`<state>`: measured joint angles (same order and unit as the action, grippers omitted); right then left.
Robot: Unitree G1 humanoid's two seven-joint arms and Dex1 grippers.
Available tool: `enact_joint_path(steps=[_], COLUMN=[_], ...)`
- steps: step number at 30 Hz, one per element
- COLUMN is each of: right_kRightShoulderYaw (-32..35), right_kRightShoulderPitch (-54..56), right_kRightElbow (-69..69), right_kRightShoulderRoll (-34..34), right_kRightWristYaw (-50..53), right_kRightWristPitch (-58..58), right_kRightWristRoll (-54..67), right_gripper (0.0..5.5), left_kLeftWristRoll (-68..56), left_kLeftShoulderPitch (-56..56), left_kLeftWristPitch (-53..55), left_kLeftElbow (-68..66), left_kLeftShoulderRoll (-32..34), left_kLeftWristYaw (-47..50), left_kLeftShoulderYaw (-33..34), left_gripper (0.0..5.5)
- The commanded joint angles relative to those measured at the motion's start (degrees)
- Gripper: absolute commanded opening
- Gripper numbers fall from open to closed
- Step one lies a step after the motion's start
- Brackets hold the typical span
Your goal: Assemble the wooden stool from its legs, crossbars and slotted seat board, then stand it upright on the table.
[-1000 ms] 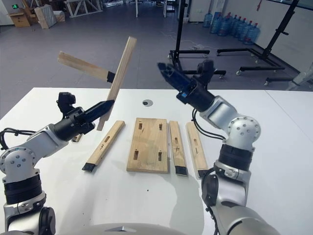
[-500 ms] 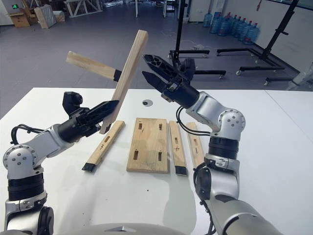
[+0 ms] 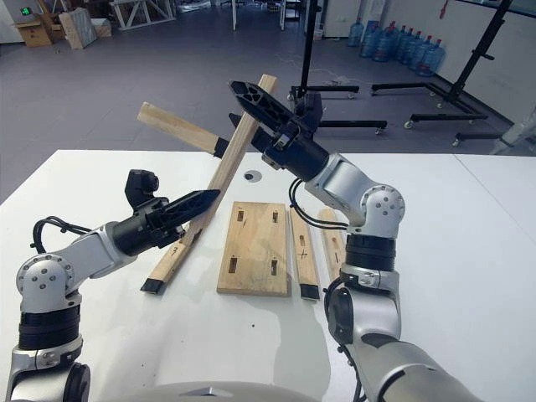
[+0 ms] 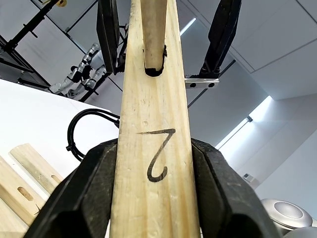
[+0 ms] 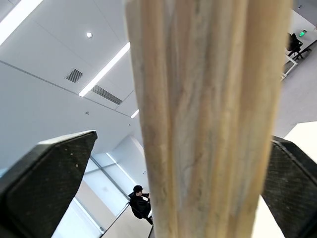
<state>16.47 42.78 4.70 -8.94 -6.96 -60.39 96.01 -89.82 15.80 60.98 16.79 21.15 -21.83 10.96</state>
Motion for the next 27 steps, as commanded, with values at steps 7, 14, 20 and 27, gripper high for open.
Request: enact_joint_path(steps=[7, 14, 20, 27], right_kRightShoulderYaw=[-1.8, -2.2, -2.9, -3.5], right_kRightShoulderPitch=[-1.2, -0.5, -1.7, -3.6], right_kRightElbow=[-1.6, -1.2, -2.2, -4.3], right_kRightShoulderRoll=[-0.4, 0.1, -0.2, -2.0], right_kRightWristYaw=[2.0, 2.3, 2.3, 0.5], right_kRightWristPitch=[1.0, 1.7, 2.1, 2.6], right_kRightWristRoll=[1.4, 1.4, 1.3, -1.8], right_gripper=[4.48, 3.31, 2.31, 2.09], left_kLeftWristRoll=[0.3, 0.6, 0.7, 1.6], left_kLeftShoulderPitch=[-0.5, -0.5, -0.8, -0.8], left_kLeftWristPitch=[-1.8, -2.1, -2.3, -2.6], left_kLeftElbow=[0.8, 0.9, 0.9, 0.8], left_kLeftShoulderRoll=[1.0, 1.5, 1.8, 2.3], left_kLeftWristYaw=[-0.3, -0.5, -0.7, -1.0], left_kLeftShoulderYaw=[-0.7, -1.4, -1.5, -1.8], left_gripper=[2.02, 2.02, 2.02, 2.02])
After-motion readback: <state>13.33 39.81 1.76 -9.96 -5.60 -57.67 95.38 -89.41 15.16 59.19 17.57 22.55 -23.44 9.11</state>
